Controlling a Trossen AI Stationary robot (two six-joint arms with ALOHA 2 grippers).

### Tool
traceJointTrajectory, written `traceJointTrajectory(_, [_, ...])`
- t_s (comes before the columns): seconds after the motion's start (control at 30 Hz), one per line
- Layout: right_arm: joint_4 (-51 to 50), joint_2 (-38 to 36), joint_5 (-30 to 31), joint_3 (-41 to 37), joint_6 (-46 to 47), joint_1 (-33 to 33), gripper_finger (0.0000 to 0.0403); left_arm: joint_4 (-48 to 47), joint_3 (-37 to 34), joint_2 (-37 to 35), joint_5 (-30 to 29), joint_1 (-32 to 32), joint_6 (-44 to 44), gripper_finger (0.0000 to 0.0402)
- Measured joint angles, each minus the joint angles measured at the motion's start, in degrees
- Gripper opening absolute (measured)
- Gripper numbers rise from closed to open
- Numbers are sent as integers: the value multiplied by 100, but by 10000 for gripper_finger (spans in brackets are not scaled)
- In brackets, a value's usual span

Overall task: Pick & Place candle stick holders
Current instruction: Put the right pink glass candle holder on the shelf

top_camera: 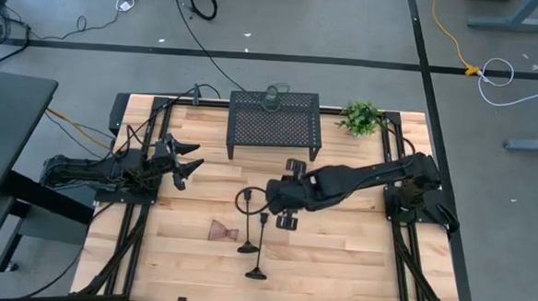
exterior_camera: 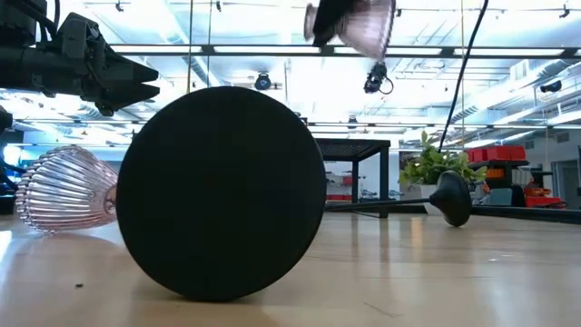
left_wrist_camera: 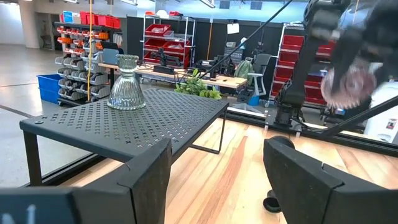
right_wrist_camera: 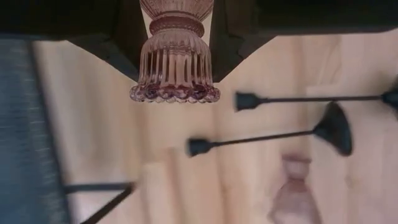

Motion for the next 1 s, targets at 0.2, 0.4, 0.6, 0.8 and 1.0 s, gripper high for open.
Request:
traceJointTrajectory(0.2, [-551,-45,1068,704,-2,-184,123,-2,0,0,0,-1,-11,254])
traceJointTrajectory(0.4, [-113,-337,1561,751,-274,-613,123,-4,0,0,0,1,-41,254])
traceJointTrajectory(0.6, [932,-542,1596,751,-1033,-1127,123,-7,0,-1,0,1,-43,254])
traceJointTrajectory(0.8, [1784,-584,1051,464,-1532,-1740,123,-9,0,-1,2,1,-46,254])
traceJointTrajectory(1.0, [2619,-817,461,-311,-1663,-2459,123,-9,0,-2,7,-1,-46,254])
